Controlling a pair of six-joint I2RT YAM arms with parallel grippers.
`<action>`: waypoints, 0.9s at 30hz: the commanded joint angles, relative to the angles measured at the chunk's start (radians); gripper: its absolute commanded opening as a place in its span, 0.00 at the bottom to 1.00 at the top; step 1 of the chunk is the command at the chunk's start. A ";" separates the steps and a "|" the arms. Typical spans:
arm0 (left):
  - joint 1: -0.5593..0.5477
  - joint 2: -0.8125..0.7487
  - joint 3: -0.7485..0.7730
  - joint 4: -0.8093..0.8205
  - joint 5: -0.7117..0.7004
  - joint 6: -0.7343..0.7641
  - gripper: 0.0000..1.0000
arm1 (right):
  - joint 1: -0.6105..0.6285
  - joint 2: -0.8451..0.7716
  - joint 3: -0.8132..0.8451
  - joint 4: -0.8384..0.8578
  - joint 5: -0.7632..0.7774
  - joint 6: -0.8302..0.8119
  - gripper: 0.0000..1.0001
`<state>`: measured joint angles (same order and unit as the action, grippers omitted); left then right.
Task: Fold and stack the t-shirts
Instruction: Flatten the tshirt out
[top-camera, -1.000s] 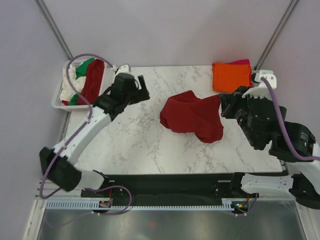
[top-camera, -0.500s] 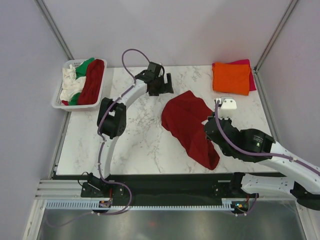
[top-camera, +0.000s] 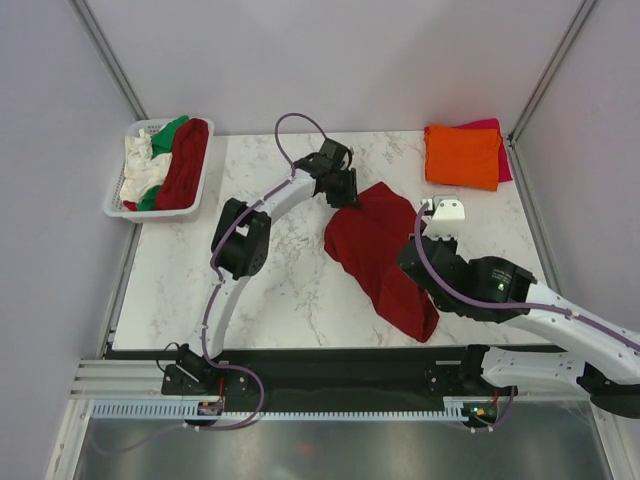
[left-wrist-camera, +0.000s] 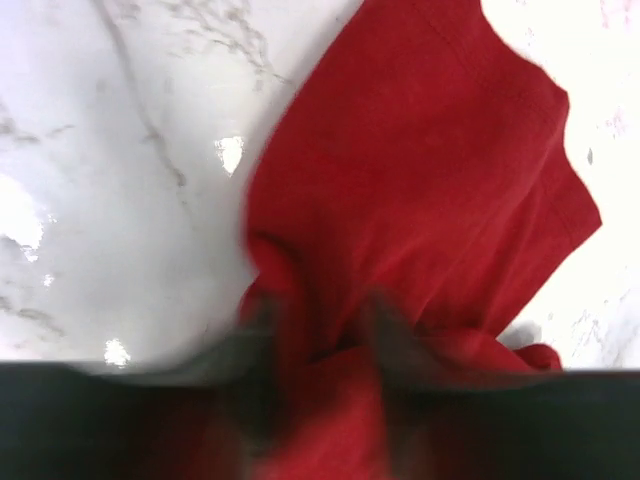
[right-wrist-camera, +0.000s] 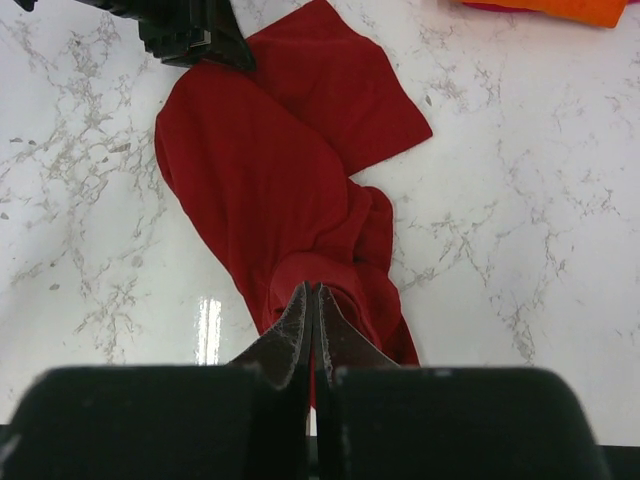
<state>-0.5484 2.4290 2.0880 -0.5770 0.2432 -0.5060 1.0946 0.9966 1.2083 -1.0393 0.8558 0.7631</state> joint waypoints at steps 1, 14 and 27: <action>-0.008 0.008 0.003 0.006 0.059 0.006 0.13 | -0.001 -0.001 -0.010 0.022 0.046 -0.001 0.00; 0.067 -0.661 -0.175 -0.003 -0.391 0.079 0.02 | -0.159 0.066 0.125 0.056 0.173 -0.137 0.00; 0.068 -1.405 -1.080 -0.023 -0.529 -0.118 1.00 | -0.200 0.017 0.037 0.134 0.238 -0.214 0.00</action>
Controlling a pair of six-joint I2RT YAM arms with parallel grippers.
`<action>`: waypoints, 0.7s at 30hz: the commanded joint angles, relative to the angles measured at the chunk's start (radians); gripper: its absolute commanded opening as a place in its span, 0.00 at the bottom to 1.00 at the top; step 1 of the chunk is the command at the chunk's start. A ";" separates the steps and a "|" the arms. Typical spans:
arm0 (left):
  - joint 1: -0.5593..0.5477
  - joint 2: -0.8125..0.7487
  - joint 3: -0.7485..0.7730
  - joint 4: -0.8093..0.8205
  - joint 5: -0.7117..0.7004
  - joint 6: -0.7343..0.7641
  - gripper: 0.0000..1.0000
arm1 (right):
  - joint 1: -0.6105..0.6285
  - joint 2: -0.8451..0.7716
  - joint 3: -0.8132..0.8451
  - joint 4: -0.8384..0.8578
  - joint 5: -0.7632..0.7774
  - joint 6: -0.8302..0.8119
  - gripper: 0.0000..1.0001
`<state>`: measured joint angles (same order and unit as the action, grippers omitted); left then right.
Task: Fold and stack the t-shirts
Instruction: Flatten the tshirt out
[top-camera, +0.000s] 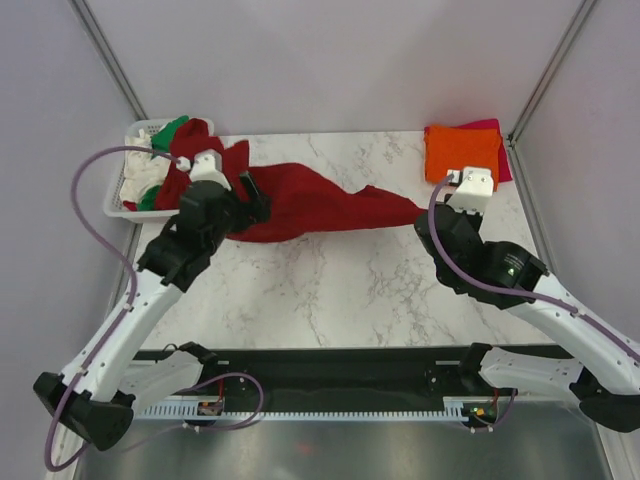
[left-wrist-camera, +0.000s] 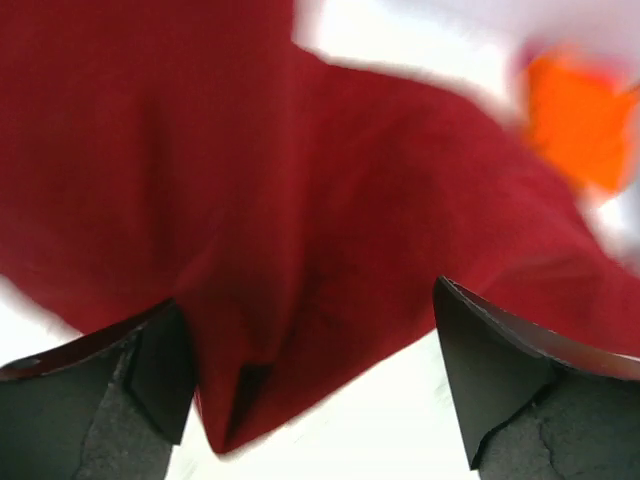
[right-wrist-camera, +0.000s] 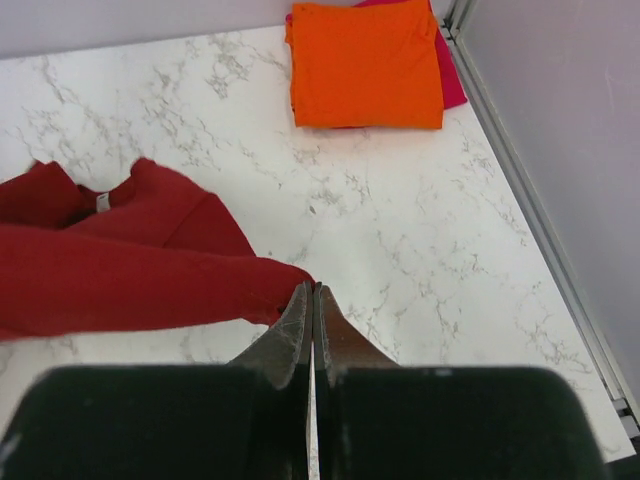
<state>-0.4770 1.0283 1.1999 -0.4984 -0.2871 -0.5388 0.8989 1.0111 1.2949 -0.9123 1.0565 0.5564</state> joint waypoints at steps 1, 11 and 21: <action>-0.003 -0.029 -0.259 -0.118 0.011 -0.096 1.00 | -0.005 0.003 -0.063 0.006 0.019 0.003 0.00; 0.000 -0.174 -0.303 -0.267 -0.080 -0.102 1.00 | -0.014 0.024 -0.157 -0.025 0.014 0.092 0.00; 0.000 0.036 -0.315 -0.176 -0.104 -0.135 0.93 | -0.049 0.044 -0.221 0.050 -0.082 0.048 0.00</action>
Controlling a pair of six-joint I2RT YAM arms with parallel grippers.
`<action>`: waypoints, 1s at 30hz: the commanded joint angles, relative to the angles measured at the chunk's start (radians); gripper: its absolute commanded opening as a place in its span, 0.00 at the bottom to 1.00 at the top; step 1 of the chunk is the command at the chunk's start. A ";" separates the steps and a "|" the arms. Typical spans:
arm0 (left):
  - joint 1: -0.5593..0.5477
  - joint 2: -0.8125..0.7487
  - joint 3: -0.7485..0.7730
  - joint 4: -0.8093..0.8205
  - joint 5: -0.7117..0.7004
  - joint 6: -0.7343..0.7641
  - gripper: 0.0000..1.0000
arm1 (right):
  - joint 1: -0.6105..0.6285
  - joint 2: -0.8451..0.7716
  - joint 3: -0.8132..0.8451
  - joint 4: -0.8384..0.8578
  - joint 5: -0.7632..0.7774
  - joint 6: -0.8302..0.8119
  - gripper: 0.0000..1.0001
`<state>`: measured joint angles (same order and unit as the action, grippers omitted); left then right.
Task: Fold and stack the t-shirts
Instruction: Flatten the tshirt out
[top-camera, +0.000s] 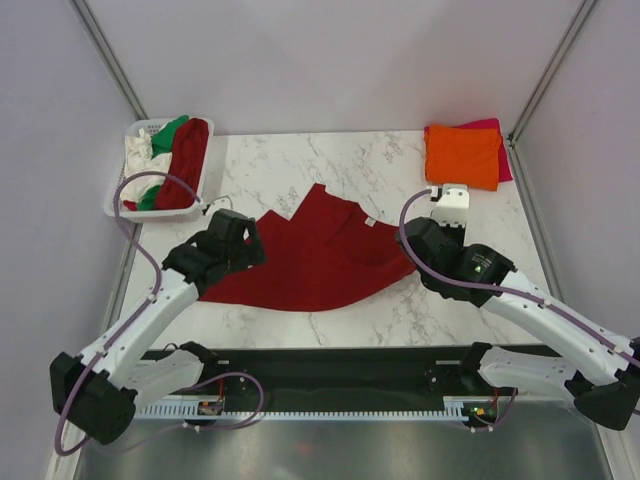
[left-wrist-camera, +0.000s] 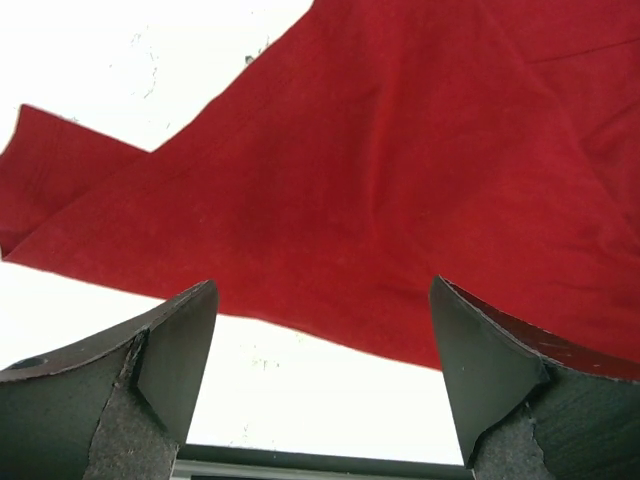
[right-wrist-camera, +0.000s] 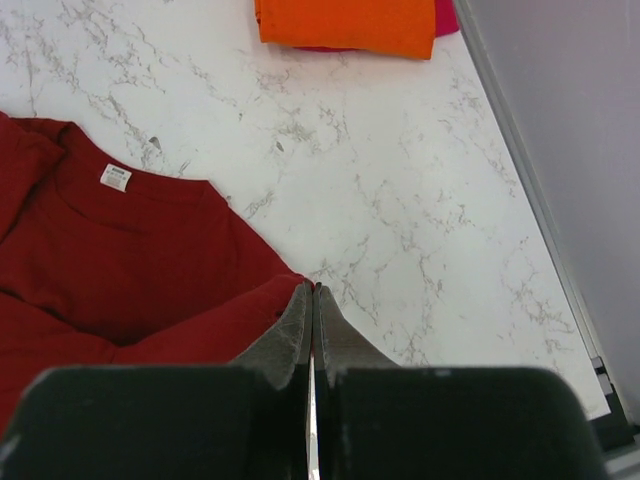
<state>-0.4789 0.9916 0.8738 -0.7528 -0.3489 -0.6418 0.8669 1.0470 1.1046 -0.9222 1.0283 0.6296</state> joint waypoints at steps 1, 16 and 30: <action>0.005 0.106 0.048 0.102 -0.042 -0.022 0.93 | -0.022 0.022 -0.058 0.095 -0.098 -0.056 0.00; 0.187 0.939 0.602 0.241 0.189 0.123 0.82 | -0.048 0.099 -0.115 0.315 -0.418 -0.139 0.00; 0.194 1.108 0.721 0.240 0.169 0.128 0.74 | -0.066 0.097 -0.124 0.316 -0.435 -0.157 0.00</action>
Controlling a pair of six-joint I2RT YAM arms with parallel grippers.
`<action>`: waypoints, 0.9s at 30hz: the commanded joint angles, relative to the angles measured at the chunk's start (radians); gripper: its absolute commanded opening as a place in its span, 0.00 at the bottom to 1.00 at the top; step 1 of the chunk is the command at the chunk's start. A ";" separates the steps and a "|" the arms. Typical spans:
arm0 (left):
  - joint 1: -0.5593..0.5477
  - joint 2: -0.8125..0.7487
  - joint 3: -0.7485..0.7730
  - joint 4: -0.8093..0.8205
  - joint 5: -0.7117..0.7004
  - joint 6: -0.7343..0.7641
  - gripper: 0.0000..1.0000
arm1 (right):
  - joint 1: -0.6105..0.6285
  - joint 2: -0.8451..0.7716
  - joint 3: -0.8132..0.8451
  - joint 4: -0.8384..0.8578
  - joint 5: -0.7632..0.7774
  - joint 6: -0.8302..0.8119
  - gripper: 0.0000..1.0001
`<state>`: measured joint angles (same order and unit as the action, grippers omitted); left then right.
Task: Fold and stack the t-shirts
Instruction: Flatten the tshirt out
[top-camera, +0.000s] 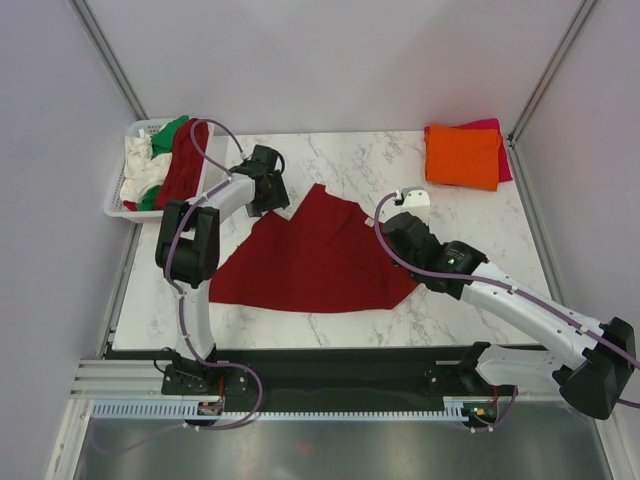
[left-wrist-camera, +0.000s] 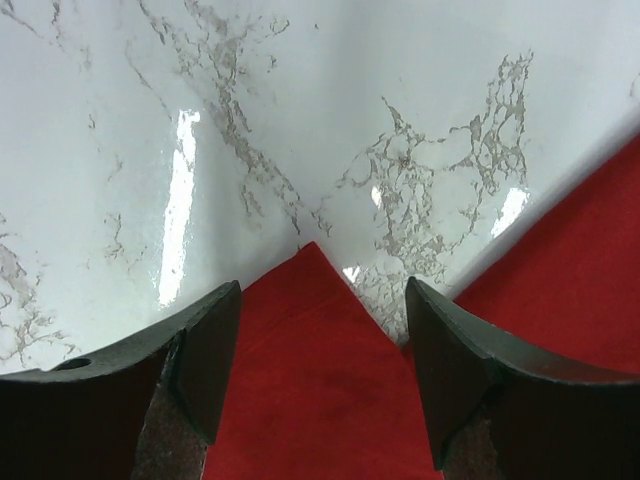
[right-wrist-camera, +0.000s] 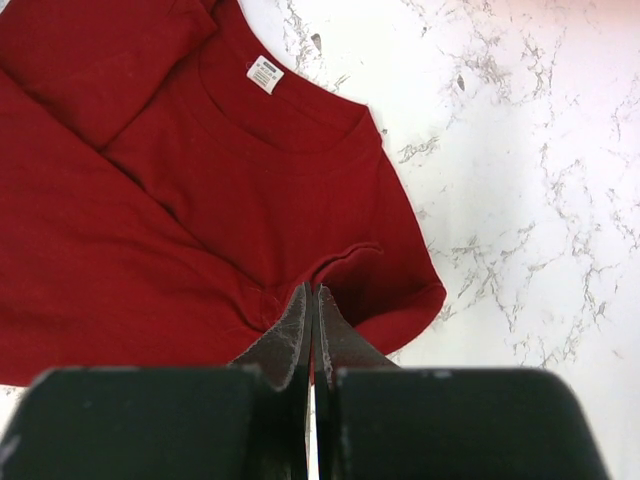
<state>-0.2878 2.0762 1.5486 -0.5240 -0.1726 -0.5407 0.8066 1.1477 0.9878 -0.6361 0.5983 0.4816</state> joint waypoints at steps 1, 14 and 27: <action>0.003 0.033 0.048 0.010 -0.007 0.024 0.73 | -0.006 -0.005 -0.011 0.030 -0.006 -0.009 0.00; 0.006 0.087 0.080 0.010 -0.041 0.030 0.45 | -0.009 -0.005 -0.023 0.033 -0.015 -0.014 0.00; -0.008 -0.210 0.044 -0.121 -0.097 0.054 0.02 | -0.024 0.009 0.200 -0.005 0.043 -0.083 0.00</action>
<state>-0.2878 2.0720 1.5875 -0.5850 -0.2153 -0.5167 0.7876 1.1660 1.0340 -0.6544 0.5884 0.4477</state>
